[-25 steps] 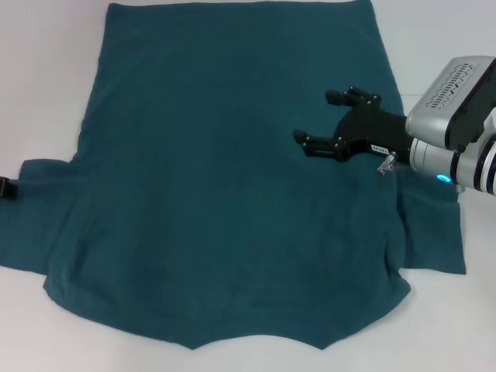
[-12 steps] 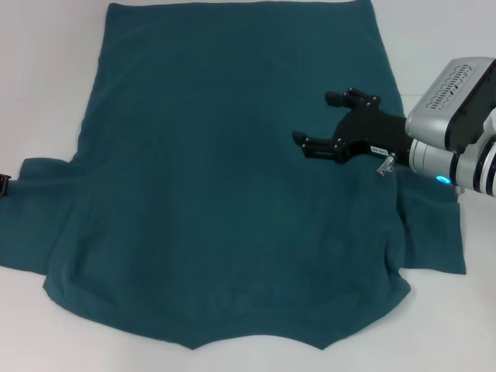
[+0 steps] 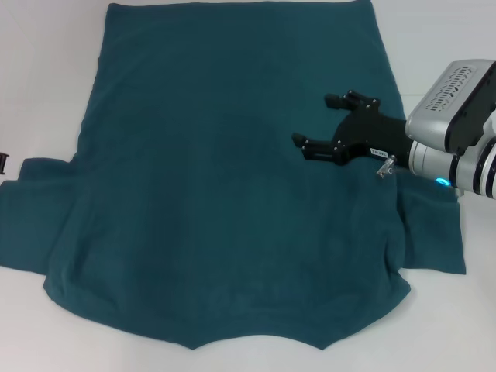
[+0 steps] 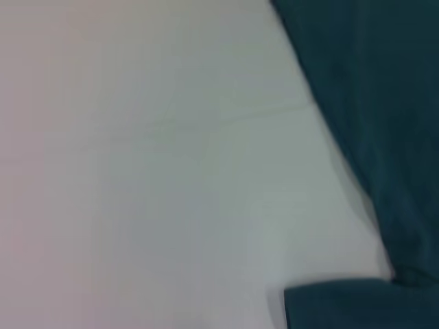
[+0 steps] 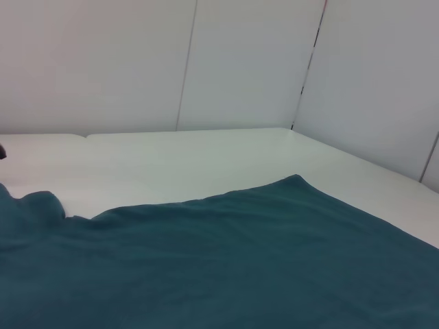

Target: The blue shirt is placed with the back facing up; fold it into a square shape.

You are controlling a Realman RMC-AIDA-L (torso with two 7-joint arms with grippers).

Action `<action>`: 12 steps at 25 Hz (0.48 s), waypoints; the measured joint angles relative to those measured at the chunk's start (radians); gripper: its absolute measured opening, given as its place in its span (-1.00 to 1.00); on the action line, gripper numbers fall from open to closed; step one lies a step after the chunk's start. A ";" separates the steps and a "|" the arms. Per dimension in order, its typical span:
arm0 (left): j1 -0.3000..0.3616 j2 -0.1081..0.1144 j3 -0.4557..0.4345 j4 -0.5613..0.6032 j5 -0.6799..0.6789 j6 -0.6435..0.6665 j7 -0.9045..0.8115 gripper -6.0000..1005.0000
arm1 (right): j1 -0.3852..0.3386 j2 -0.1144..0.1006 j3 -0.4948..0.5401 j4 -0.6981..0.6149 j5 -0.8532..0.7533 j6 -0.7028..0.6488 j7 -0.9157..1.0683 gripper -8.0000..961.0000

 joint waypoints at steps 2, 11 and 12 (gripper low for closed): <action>0.004 -0.003 0.001 0.012 0.000 -0.001 -0.002 -0.89 | 0.000 0.000 0.000 0.000 0.000 0.000 0.000 0.96; 0.002 0.012 0.035 -0.054 0.001 -0.046 -0.004 -0.76 | 0.000 0.000 0.003 0.002 0.001 0.002 0.000 0.96; 0.000 0.017 0.039 -0.064 0.001 -0.049 -0.007 -0.73 | 0.001 0.000 0.002 0.002 0.001 0.002 0.000 0.96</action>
